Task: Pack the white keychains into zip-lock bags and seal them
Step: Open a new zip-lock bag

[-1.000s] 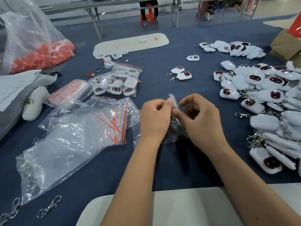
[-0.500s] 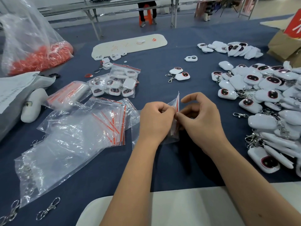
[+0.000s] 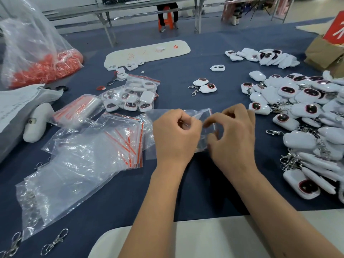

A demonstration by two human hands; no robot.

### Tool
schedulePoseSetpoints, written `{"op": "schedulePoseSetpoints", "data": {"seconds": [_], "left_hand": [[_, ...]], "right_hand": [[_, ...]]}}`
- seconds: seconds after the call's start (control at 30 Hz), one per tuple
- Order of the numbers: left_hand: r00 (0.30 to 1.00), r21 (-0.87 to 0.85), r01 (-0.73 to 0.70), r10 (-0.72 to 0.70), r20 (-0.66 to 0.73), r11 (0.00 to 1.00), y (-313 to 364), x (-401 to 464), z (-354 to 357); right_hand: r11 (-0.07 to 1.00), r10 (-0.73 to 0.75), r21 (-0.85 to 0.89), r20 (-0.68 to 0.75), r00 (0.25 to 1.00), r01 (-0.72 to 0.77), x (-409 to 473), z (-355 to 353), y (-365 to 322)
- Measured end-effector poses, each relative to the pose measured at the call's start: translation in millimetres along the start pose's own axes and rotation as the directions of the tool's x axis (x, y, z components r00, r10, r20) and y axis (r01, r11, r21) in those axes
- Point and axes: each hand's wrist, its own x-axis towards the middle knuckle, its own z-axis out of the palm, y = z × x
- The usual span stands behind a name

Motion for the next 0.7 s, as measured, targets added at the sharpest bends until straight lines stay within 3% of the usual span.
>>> {"op": "schedulePoseSetpoints", "data": {"seconds": [0.1,0.27,0.43,0.57,0.63,0.7], "left_hand": [[0.999,-0.012,0.012,-0.011,0.049,1.0,0,-1,3],[0.995,0.033,0.029,-0.032,0.092,0.999,-3,-2,4],[0.978,0.053,-0.207,0.209,-0.021,0.977,7,0,-3],[0.949,0.078,-0.296,0.302,-0.087,0.952,10,0,-7],[0.957,0.056,-0.276,0.28,-0.081,0.96,10,0,-7],[0.987,-0.019,-0.163,0.162,-0.022,0.986,8,0,-5]], "right_hand": [[0.995,-0.098,-0.003,-0.003,0.995,0.098,-1,7,4],[0.998,-0.054,-0.001,0.163,0.985,0.055,-1,14,11],[0.999,-0.02,-0.025,0.32,0.947,0.03,3,10,9],[1.0,-0.018,-0.008,0.43,0.903,0.024,10,0,8],[0.997,-0.066,0.063,0.423,0.904,0.044,12,-7,10],[0.99,-0.102,0.129,0.357,0.928,0.059,16,-12,14]]}}
